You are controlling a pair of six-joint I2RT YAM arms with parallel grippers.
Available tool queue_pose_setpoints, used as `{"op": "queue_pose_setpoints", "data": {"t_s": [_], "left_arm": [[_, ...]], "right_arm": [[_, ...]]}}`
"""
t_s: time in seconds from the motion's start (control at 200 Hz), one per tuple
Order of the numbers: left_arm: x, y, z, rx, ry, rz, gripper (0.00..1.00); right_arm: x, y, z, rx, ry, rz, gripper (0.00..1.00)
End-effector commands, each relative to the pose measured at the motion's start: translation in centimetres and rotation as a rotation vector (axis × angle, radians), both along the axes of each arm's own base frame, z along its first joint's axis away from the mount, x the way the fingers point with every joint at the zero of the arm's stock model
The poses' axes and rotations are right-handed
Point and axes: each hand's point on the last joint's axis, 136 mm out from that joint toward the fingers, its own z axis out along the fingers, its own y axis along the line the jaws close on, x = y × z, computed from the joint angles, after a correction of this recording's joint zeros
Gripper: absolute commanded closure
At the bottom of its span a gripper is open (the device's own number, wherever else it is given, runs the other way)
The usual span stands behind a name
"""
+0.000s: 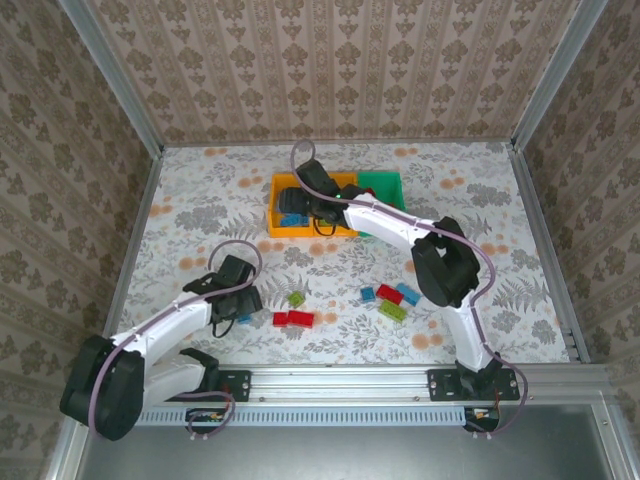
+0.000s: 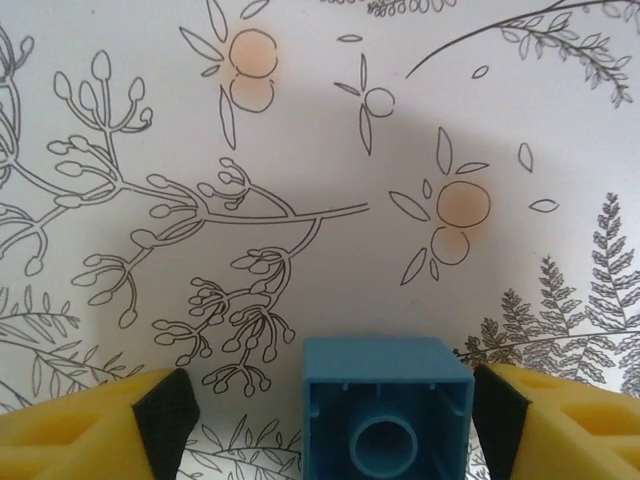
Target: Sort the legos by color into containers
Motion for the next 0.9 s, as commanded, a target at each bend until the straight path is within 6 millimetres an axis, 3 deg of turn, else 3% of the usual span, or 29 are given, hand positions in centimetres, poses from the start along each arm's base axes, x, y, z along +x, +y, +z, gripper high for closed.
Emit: {"op": "queue_pose_setpoints", "data": {"t_s": [0.0, 0.23, 0.355, 0.55, 0.685, 0.895], "left_arm": [[0.5, -2.2, -0.3, -0.076, 0.009, -0.048, 0.35], [1.2, -3.4, -0.1, -0.100, -0.006, -0.068, 0.63], [1.8, -3.7, 0.3, -0.104, -0.020, -0.076, 0.70], [3.1, -4.2, 1.4, -0.109, -0.069, -0.092, 0.71], [6.1, -5.2, 4.7, -0.108, -0.160, -0.133, 0.71], [13.6, -8.0, 11.8, -0.133, -0.307, -0.233, 0.68]], "right_arm": [[0.0, -1.7, 4.1, 0.018, -0.083, -0.037, 0.23], [-1.1, -4.9, 4.5, -0.020, -0.102, -0.084, 0.22], [-2.2, -7.0, 4.0, -0.077, -0.100, -0.100, 0.21], [-5.4, -11.2, 1.8, -0.195, -0.056, -0.134, 0.19], [-8.5, -13.9, -0.8, -0.248, -0.002, -0.145, 0.19], [-13.8, -15.7, -4.3, -0.292, 0.070, -0.103, 0.21]]}}
